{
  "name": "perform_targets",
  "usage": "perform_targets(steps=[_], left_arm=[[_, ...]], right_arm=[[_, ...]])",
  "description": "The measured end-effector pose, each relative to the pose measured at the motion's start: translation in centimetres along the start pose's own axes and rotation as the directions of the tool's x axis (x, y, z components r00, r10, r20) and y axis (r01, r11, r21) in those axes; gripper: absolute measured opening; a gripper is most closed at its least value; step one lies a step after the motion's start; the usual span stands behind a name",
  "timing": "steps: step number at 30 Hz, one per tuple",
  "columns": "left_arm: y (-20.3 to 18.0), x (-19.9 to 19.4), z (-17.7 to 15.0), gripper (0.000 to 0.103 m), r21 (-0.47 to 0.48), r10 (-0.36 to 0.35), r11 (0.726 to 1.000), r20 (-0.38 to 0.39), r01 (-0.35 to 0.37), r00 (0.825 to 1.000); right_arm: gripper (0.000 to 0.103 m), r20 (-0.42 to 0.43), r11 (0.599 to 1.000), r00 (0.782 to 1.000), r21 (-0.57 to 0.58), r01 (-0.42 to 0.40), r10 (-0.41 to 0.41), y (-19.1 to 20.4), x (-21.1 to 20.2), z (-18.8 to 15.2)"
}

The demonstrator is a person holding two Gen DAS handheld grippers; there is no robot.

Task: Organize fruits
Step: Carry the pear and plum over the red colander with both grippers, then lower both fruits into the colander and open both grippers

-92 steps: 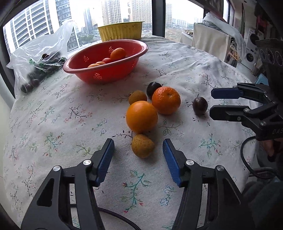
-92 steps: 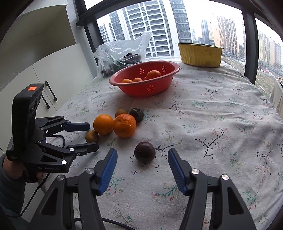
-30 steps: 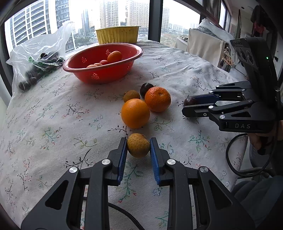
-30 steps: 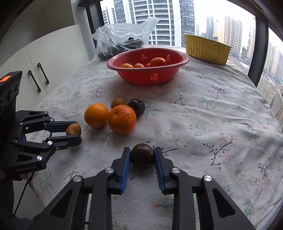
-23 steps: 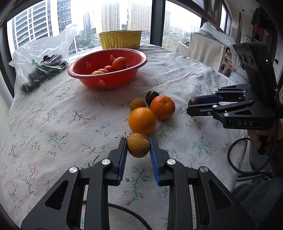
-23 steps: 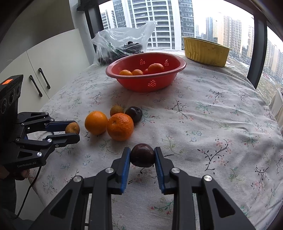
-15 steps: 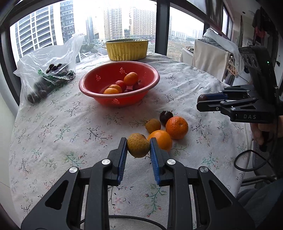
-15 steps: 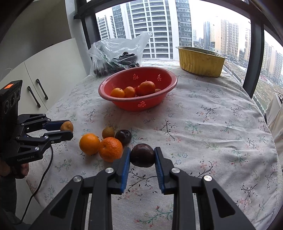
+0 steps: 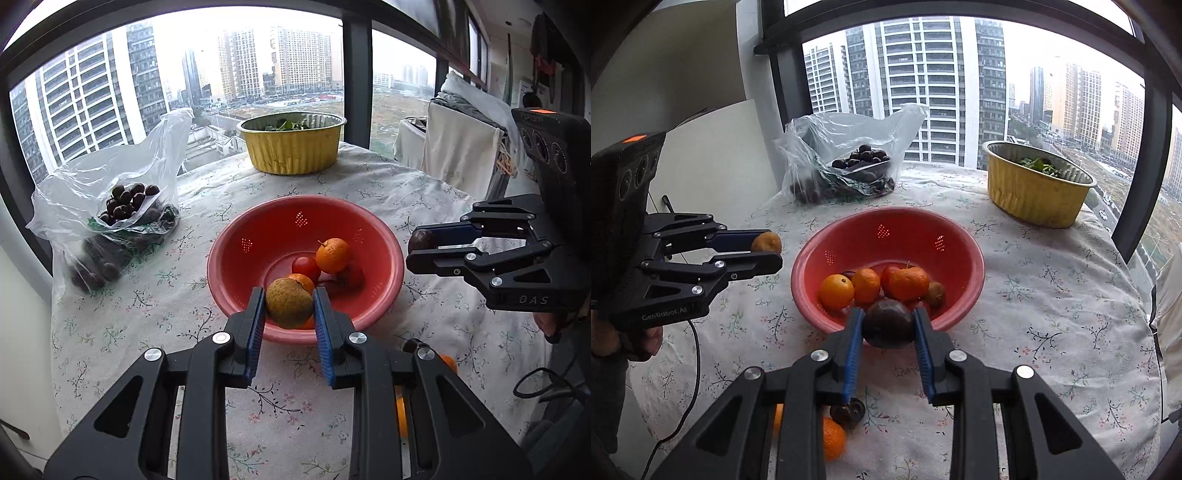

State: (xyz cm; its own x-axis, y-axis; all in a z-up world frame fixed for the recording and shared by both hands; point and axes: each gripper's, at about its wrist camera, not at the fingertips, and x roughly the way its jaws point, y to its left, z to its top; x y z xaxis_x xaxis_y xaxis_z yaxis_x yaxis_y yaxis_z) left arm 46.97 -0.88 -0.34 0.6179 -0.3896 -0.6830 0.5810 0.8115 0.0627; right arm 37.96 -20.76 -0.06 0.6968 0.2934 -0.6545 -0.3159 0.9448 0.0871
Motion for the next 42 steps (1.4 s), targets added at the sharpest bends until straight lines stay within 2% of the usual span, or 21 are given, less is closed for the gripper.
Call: perform_targets(steps=[7,15,29,31,32,33,38,40,42], left_arm=[[1.1,6.0,3.1,0.024,0.005,-0.042,0.999,-0.055,0.043,0.998],[2.0,11.1,3.5,0.024,-0.019,-0.042,0.999,-0.102,0.04,0.994],[1.4,13.5,2.5,0.024,-0.006,-0.025,1.0,-0.137,0.025,0.99],[1.5,13.5,2.5,0.031,-0.003,-0.013,1.0,-0.136,0.013,0.991],[1.5,13.5,2.5,0.049,-0.004,-0.002,1.0,-0.133,0.002,0.991],[1.7,13.3,2.5,0.063,-0.018,0.004,1.0,-0.123,-0.006,0.992],[1.9,12.7,2.4,0.064,-0.028,0.006,1.0,-0.117,-0.01,0.993],[1.9,12.2,2.3,0.065,-0.029,0.004,1.0,-0.111,-0.007,0.994],[1.9,11.3,2.2,0.074,-0.033,0.008,0.999,-0.098,-0.011,0.995]], right_arm=[[0.029,-0.054,1.0,0.998,0.0,0.009,-0.009,0.2,4.1,1.3],[0.029,-0.119,1.0,0.993,-0.003,0.006,-0.006,0.0,7.3,0.8],[0.03,-0.135,0.999,0.99,-0.03,0.023,-0.027,0.5,8.7,1.4],[0.03,-0.135,0.999,0.99,-0.035,0.028,-0.033,0.7,8.8,1.4],[0.03,-0.136,0.999,0.99,-0.036,0.029,-0.034,0.7,8.8,1.4],[0.03,-0.138,0.999,0.99,-0.038,0.029,-0.034,0.8,8.8,1.4],[0.033,-0.135,0.998,0.99,-0.046,0.034,-0.04,0.8,8.7,1.4],[0.04,-0.128,0.998,0.991,-0.048,0.042,-0.048,0.9,8.4,1.3],[0.048,-0.114,0.998,0.992,-0.048,0.048,-0.054,0.8,7.7,1.2]])
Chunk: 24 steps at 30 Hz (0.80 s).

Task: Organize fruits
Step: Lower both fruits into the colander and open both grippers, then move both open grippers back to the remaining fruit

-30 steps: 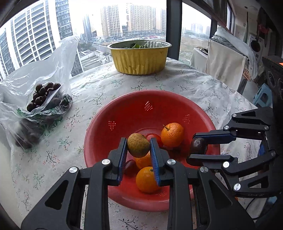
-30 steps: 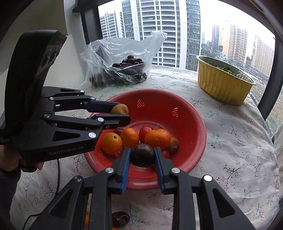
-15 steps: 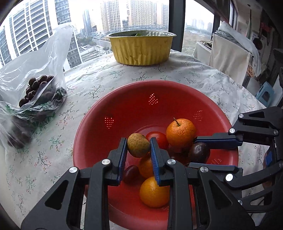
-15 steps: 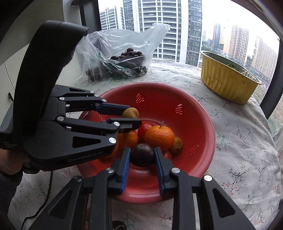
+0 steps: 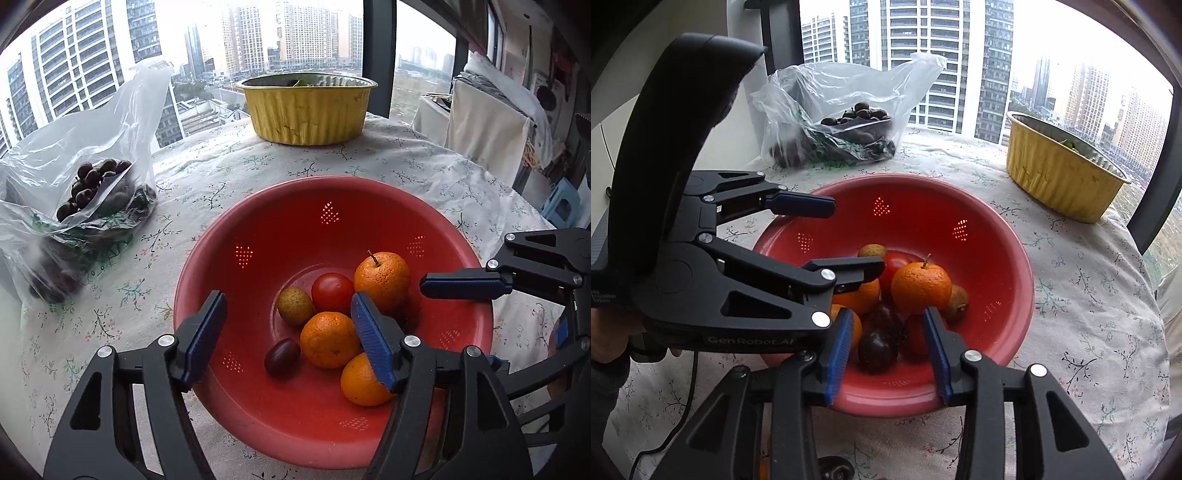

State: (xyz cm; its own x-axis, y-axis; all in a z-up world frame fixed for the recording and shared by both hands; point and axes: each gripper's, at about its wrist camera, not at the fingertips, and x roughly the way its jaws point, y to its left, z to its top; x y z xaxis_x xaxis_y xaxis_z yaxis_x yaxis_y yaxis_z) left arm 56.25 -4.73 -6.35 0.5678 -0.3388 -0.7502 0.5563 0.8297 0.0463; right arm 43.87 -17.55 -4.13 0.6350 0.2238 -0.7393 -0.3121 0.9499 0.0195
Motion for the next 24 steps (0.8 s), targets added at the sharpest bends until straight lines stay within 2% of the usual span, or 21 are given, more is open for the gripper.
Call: perform_targets(steps=[1,3,8,10,16,24], left_arm=[[0.0,-0.6,-0.1,0.076,-0.003,-0.002,1.0,0.01,0.002,1.0],[-0.1,-1.9,-0.5,0.088,-0.007,-0.006,1.0,0.032,0.007,0.999],[-1.1,-5.3,-2.8,0.1,-0.001,-0.012,1.0,0.062,0.012,0.998],[-1.8,-6.7,-4.1,0.101,0.003,-0.018,1.0,0.073,0.017,0.997],[-4.0,-10.1,-8.7,0.103,-0.008,-0.014,1.0,0.099,0.015,0.995],[-7.1,-12.4,-14.9,0.103,-0.037,-0.025,0.999,0.069,0.028,0.997]], right_arm=[[0.052,0.011,1.0,1.0,0.003,0.0,0.0,-0.1,-0.5,-0.1],[0.056,0.037,1.0,0.999,0.013,0.002,-0.002,-0.4,-1.6,-0.5],[0.075,0.116,0.997,0.993,0.07,-0.03,0.021,-1.3,-5.4,-2.5],[0.081,0.143,0.995,0.989,0.087,-0.058,0.045,-1.5,-6.8,-3.7],[0.089,0.157,0.99,0.983,0.087,-0.114,0.099,-0.3,-9.3,-8.1],[0.089,0.114,0.988,0.986,0.088,-0.129,0.118,1.9,-9.9,-12.2]])
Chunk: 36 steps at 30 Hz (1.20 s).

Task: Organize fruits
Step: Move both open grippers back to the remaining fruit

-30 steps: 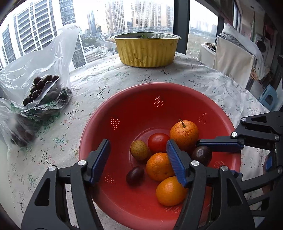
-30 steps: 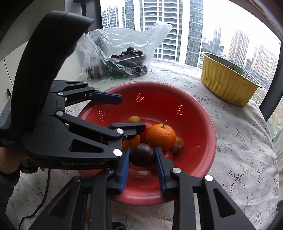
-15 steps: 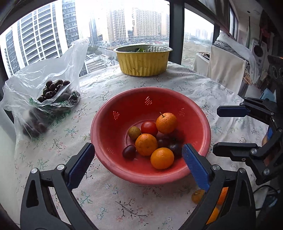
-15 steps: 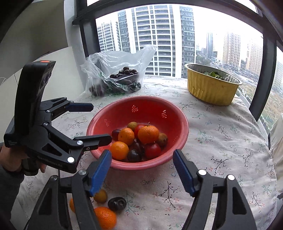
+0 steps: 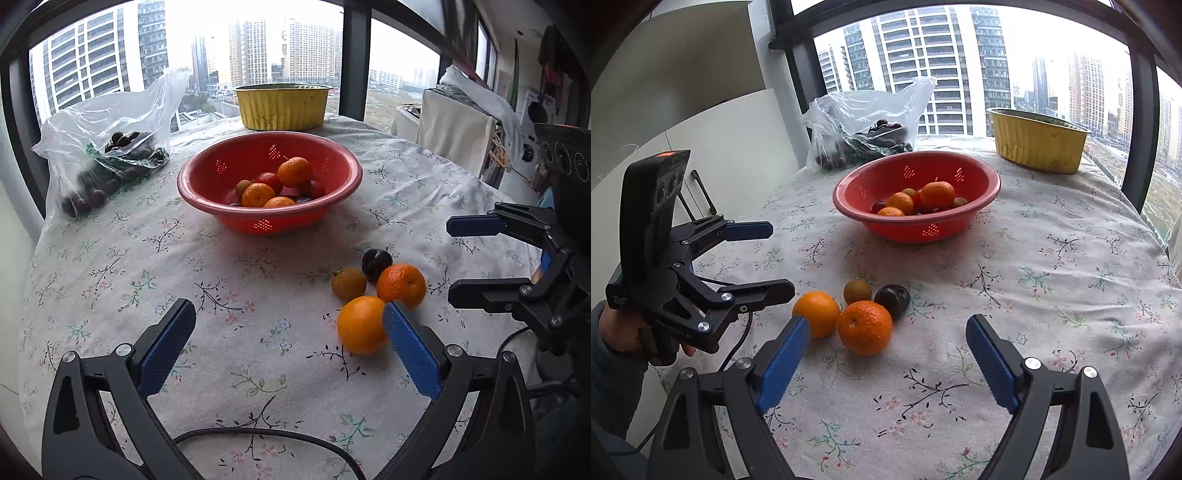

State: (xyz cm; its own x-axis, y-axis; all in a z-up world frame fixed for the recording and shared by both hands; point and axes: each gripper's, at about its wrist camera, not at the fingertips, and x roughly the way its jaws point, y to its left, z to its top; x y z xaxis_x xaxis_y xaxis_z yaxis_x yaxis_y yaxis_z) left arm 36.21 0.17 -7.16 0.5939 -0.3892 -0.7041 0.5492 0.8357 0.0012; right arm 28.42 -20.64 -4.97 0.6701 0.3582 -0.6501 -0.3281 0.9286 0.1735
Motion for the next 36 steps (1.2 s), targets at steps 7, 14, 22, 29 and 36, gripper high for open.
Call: perform_targets(steps=[7,14,22,29,36], left_arm=[[-2.3,0.2,-2.5,0.103,0.036,0.028,0.999,-0.069,-0.025,0.997],[-3.1,1.8,-1.6,0.103,0.067,0.073,0.996,-0.126,-0.065,0.989],[-3.5,3.4,-0.3,0.103,0.07,0.07,0.996,-0.136,-0.061,0.988],[-3.3,3.8,0.2,0.084,0.062,0.038,0.998,-0.136,-0.03,0.99],[-3.7,4.2,0.0,0.065,0.067,0.004,0.998,-0.142,0.005,0.99]], right_arm=[[0.089,-0.024,1.0,1.0,0.019,0.004,-0.004,0.6,-0.1,-1.5],[0.083,-0.07,0.998,0.997,0.059,0.029,-0.025,0.4,0.3,-1.9],[0.077,-0.081,0.995,0.996,0.084,0.044,-0.037,-0.3,0.4,-1.7],[0.076,-0.081,0.995,0.996,0.09,0.044,-0.036,-0.5,0.5,-1.7],[0.074,-0.085,0.995,0.996,0.087,0.04,-0.032,-0.4,0.6,-1.8]])
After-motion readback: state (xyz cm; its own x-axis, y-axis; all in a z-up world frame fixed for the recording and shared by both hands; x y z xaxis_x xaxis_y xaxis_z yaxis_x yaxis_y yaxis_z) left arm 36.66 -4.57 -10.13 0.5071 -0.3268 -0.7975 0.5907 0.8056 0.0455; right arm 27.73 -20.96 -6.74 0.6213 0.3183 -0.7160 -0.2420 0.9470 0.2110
